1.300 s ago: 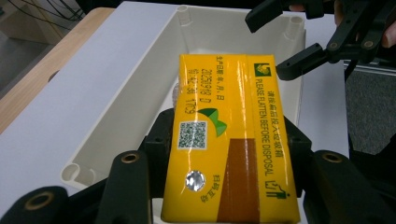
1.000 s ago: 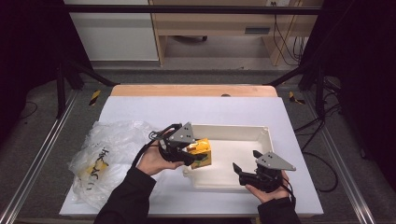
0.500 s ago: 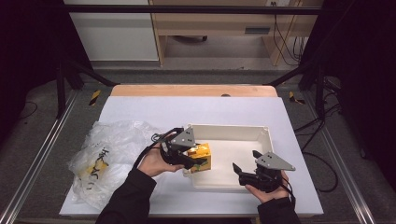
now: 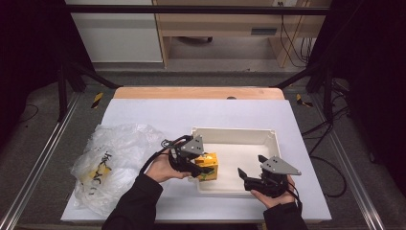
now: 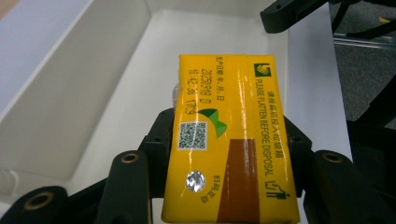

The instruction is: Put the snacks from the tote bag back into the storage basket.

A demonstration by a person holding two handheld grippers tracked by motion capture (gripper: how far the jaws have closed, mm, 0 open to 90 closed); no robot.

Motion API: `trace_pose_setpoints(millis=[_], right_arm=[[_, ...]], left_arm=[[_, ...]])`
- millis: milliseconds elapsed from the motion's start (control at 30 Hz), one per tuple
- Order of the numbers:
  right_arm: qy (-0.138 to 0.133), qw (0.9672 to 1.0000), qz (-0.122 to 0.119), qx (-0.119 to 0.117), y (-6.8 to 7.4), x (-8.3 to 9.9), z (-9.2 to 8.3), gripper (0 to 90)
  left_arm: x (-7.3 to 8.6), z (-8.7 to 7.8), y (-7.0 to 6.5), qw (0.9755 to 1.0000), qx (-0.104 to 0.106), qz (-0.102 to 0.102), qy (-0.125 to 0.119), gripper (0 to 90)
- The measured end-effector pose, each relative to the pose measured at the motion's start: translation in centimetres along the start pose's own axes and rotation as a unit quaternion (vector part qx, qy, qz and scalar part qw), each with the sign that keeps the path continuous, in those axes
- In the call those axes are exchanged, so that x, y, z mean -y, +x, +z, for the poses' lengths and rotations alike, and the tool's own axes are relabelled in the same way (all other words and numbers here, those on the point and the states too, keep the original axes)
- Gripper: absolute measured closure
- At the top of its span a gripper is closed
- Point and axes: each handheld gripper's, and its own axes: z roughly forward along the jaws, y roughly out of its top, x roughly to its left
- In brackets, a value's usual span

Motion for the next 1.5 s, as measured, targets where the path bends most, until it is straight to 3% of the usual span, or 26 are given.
trace_pose_setpoints(millis=[100, 400, 633, 733, 900, 1000, 1067, 1200, 1333, 1500], right_arm=[[0.000, 1.0000, -0.001, 0.000, 0.0, 0.0, 0.0, 17.0], [0.000, 1.0000, 0.000, 0.001, 0.0, 0.0, 0.0, 17.0], [0.001, 1.0000, 0.000, 0.002, -0.1, 0.1, 0.1, 17.0], [0.002, 1.0000, 0.000, 0.003, 0.0, 0.1, 0.1, 17.0], [0.003, 1.0000, 0.000, 0.004, -0.1, 0.1, 0.2, 17.0], [0.001, 1.0000, 0.001, 0.006, -0.1, 0.1, 0.1, 17.0], [-0.001, 1.0000, 0.001, 0.007, -0.2, 0.1, 0.1, 17.0], [-0.005, 0.9999, 0.004, 0.011, -0.4, 0.1, 0.0, 17.0], [-0.007, 0.9998, 0.005, 0.016, -0.6, 0.2, -0.1, 16.9], [-0.008, 0.9998, 0.005, 0.020, -0.8, 0.2, -0.3, 17.2]], left_arm=[[0.2, 0.6, 0.0, 0.9999, 0.010, 0.000, 0.005, 50.5], [0.5, 1.8, 0.0, 0.9995, 0.010, 0.006, 0.030, 50.1], [0.6, 1.9, 0.2, 0.9997, 0.012, -0.004, 0.023, 48.3], [0.4, 1.6, 0.1, 0.9999, 0.008, -0.012, 0.006, 43.7], [0.1, 0.4, -0.3, 0.9994, -0.024, -0.025, -0.002, 32.4], [0.1, -0.8, -0.6, 0.9980, -0.047, -0.038, -0.017, 30.1], [0.1, -1.8, -0.8, 0.9963, -0.060, -0.049, -0.038, 29.3], [0.7, -3.7, -1.1, 0.9896, -0.092, -0.080, -0.077, 26.4], [1.6, -5.4, -1.4, 0.9801, -0.128, -0.117, -0.097, 26.9], [3.5, -7.4, -1.8, 0.9692, -0.169, -0.142, -0.108, 25.7]])
